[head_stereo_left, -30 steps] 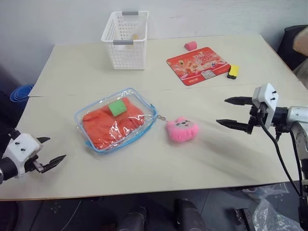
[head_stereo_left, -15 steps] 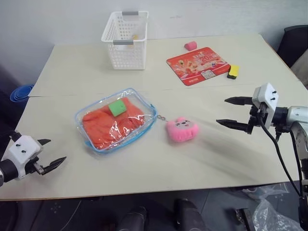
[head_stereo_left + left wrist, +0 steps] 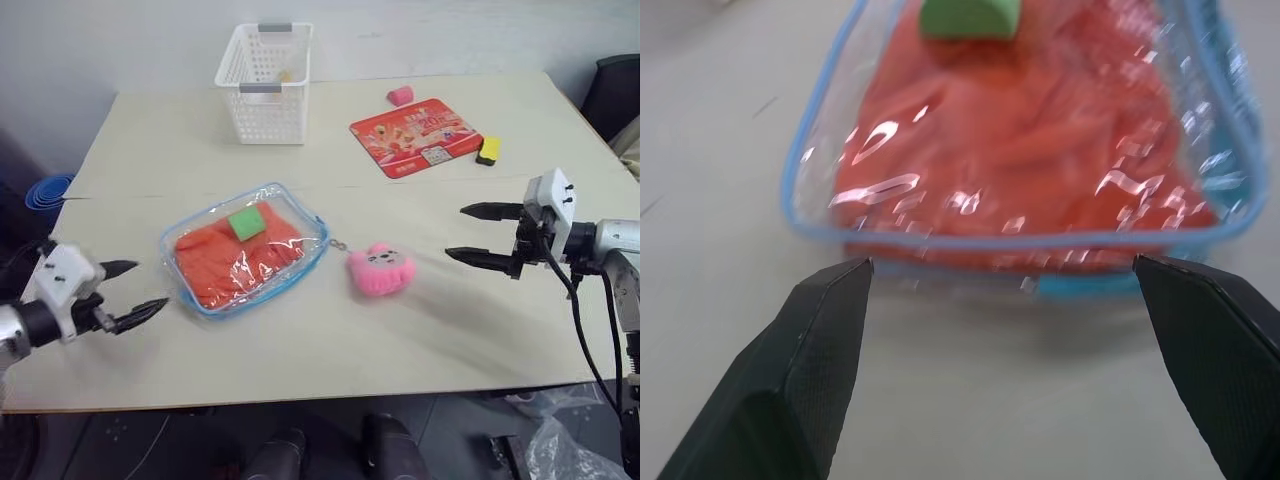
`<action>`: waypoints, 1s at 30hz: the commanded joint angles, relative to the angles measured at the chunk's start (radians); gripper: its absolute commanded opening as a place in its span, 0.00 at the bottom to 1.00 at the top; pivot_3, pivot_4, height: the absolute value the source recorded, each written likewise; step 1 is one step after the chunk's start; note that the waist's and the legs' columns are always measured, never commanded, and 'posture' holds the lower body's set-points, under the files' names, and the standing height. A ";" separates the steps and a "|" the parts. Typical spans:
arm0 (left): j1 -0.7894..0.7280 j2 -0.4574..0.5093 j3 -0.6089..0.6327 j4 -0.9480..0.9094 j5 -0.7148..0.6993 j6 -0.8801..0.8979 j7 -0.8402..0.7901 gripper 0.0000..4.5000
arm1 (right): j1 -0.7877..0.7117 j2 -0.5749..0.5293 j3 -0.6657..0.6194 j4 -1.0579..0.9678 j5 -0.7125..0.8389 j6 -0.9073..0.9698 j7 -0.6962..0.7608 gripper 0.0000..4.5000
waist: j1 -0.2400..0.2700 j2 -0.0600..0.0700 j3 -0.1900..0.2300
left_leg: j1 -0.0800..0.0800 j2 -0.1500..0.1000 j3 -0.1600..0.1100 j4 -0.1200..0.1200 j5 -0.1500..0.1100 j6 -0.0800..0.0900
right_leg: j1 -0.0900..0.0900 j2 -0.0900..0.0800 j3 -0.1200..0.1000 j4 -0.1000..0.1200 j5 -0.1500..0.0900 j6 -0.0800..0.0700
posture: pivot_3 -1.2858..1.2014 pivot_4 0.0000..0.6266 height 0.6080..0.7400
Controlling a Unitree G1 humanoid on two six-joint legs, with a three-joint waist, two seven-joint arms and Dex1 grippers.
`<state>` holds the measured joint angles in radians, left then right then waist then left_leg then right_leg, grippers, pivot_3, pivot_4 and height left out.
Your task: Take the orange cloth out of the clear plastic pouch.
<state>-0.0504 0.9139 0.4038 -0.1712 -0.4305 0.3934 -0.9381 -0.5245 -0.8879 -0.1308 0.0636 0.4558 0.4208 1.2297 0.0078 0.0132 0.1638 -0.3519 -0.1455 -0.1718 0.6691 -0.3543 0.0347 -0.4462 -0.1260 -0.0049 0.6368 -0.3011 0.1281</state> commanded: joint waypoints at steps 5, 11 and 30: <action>-0.457 -0.135 -0.291 0.140 0.069 0.043 0.059 0.97 | -0.003 0.050 -0.019 -0.242 0.104 0.102 -0.093 1.00 | 0.014 0.000 0.000 | -0.001 0.001 0.000 0.009 -0.003 -0.001 | 0.000 0.002 0.000 0.004 0.001 0.000 | 0.52 0.24 1.00; -0.697 -0.258 -0.454 0.461 0.255 -0.112 0.108 0.97 | 0.015 0.092 -0.010 -0.391 0.155 0.155 -0.171 1.00 | 0.012 -0.002 0.001 | -0.002 0.003 0.003 0.014 -0.006 0.000 | 0.000 0.008 0.003 0.007 0.001 0.001 | 0.52 0.24 1.00; -0.767 -0.290 -0.477 0.677 0.368 -0.259 0.099 0.65 | 0.070 0.112 -0.009 -0.428 0.145 0.114 -0.242 1.00 | 0.014 -0.004 0.001 | -0.003 0.004 0.005 0.015 -0.006 0.000 | -0.002 0.009 0.006 0.008 0.001 0.002 | 0.52 0.24 1.00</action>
<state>-0.8177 0.6102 -0.0935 0.5223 -0.0671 0.1492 -0.8370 -0.4421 -0.7742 -0.1256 -0.3505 0.5947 0.5602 0.9869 0.0218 0.0089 0.1653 -0.3547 -0.1415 -0.1672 0.6837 -0.3607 0.0346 -0.4479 -0.1170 0.0008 0.6446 -0.2997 0.1301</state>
